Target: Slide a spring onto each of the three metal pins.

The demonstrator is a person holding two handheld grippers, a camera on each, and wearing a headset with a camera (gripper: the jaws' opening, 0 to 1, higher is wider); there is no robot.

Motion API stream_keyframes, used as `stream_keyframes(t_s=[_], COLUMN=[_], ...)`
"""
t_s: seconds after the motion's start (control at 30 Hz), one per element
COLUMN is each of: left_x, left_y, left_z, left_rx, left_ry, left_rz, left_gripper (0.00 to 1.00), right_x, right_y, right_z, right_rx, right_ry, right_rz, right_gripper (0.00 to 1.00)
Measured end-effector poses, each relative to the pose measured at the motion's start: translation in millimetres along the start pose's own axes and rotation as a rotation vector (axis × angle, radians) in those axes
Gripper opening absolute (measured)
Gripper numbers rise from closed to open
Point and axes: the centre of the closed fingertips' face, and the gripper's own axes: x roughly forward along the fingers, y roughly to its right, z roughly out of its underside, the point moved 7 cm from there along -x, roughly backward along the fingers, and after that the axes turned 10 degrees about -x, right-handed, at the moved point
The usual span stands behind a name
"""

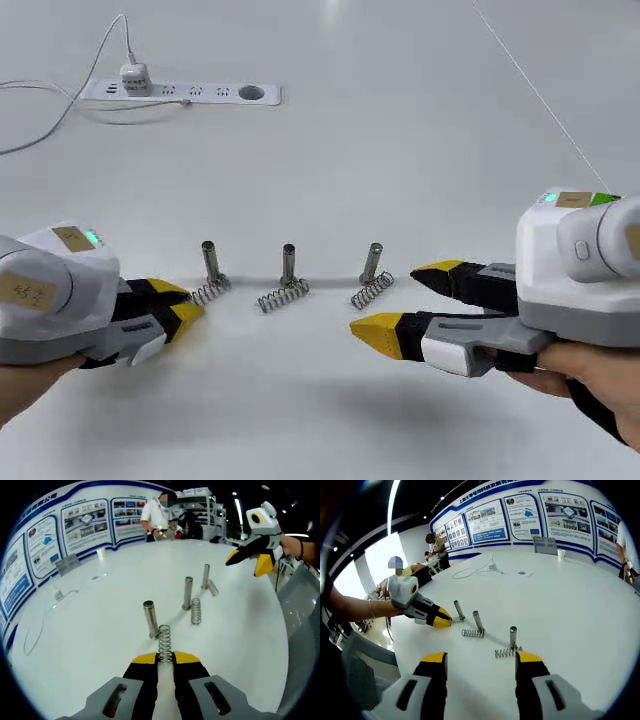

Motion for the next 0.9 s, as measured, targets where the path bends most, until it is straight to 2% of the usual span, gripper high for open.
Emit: stream_keyframes(t_s=[0.23,0.4,0.57,0.7,0.9], left_x=[-2.4,-6.7,-14.9,-24.0,-35.7], left_y=[4.4,10.4,14.7,22.2,34.5], left_z=[3.2,3.7,-1.6,-9.3,-20.2], left_rx=[0.033,0.03,0.001,-0.039,-0.037], left_ry=[-0.004,0.009,0.052,0.107,0.166], left_rz=[-0.006,-0.008,-0.019,-0.014,-0.014], left_gripper=[0.1,0.1,0.1,0.1,0.1], right_x=[0.0,-0.2,0.7,3.1,7.6], right_y=[-2.1,-4.2,-8.6,-15.5,-26.6], right_z=[0.0,-4.0,-11.5,-20.3,-35.3], right_rx=[0.017,0.036,0.067,0.121,0.161], right_ry=[0.007,0.029,0.07,0.121,0.183], right_rz=[-0.001,-0.003,-0.008,-0.026,-0.06], right_gripper=[0.56,0.56,0.54,0.52,0.5])
